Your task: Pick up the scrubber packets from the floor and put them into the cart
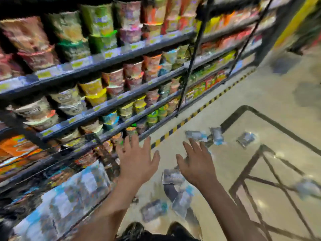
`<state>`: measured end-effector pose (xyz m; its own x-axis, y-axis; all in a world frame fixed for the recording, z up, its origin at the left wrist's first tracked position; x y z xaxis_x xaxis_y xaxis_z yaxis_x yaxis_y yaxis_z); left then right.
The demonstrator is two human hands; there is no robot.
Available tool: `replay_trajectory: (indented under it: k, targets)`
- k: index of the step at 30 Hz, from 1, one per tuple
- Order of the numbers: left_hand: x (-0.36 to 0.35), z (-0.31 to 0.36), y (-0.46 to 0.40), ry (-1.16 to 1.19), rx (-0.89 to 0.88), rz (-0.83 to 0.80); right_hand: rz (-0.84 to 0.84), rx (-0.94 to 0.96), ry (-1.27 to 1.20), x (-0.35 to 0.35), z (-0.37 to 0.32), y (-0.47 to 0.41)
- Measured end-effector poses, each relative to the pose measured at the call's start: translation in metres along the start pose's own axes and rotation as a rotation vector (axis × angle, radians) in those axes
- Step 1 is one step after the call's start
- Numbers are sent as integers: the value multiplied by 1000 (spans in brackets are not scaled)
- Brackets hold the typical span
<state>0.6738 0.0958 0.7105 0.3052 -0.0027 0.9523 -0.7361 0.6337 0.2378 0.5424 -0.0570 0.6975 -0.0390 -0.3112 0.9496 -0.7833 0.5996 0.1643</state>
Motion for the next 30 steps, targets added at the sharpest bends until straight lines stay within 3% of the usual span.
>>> replay_trajectory:
  k: [7, 12, 22, 30]
  targets:
    - [-50, 243, 9, -161, -439, -75, 180, -369, 19, 61, 217, 100]
    - [-77, 392, 34, -213, -690, -97, 151, -686, 13, 82, 347, 186]
    - [-134, 610, 42, -345, -995, -173, 171, -1008, -49, 112, 516, 256]
    - [-184, 801, -9, -348, -1071, -220, 161, -1142, -100, 142, 694, 240]
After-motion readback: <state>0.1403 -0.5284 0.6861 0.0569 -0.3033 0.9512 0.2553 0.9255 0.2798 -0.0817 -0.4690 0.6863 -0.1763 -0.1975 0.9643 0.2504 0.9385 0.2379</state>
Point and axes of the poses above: each hand's wrist, its own y-axis away from the middle knuckle, its own x-axis out of the back of the hand, z = x × y, the point moved 8 cm from there along -y, towards the middle knuckle, and after that the axes turned 5 degrees about -z, right-handed, at the moved point
